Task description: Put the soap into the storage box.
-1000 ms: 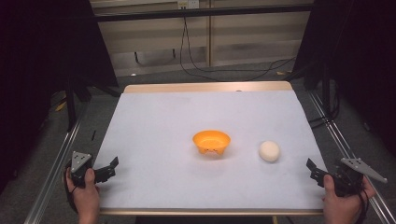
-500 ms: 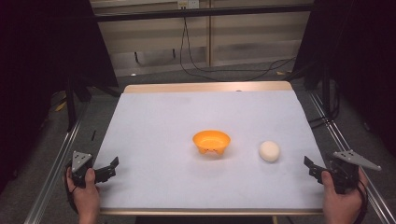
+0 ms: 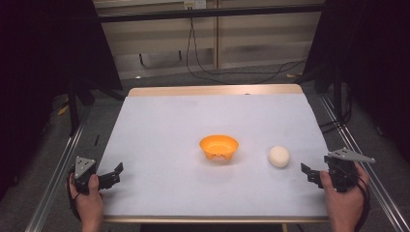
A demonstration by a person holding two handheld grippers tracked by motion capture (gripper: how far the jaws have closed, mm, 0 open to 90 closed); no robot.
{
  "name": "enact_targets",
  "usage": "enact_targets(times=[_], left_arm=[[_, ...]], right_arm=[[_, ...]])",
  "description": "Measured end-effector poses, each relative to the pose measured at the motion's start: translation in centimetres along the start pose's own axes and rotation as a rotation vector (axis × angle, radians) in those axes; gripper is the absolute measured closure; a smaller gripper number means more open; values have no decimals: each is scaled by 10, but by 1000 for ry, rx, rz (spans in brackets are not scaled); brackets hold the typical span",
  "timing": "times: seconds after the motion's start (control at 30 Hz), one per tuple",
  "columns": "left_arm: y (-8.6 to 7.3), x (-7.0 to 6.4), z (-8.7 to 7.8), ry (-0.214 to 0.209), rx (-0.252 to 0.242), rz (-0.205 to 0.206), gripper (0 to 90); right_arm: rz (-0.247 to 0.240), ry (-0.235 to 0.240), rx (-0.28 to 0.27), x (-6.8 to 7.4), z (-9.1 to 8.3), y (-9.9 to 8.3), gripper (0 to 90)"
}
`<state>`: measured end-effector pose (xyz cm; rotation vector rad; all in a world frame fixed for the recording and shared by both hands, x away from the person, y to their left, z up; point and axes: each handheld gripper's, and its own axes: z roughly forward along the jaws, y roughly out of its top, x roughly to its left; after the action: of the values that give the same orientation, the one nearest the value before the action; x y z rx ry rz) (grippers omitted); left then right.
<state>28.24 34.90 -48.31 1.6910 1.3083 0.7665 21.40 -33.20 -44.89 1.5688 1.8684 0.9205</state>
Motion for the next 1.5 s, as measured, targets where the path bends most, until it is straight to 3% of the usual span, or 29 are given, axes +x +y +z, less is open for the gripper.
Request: enact_targets(times=[0.23,0.73,1.5], left_arm=[[0,0,0,2,-1,1,9],[0,0,0,3,8,9,9],[0,1,0,-1,5,0,8]], right_arm=[[-17,34,52,7,7,6,152],[-58,124,100,18,19,22,208],[-89,160,174,31,45,43,209]])
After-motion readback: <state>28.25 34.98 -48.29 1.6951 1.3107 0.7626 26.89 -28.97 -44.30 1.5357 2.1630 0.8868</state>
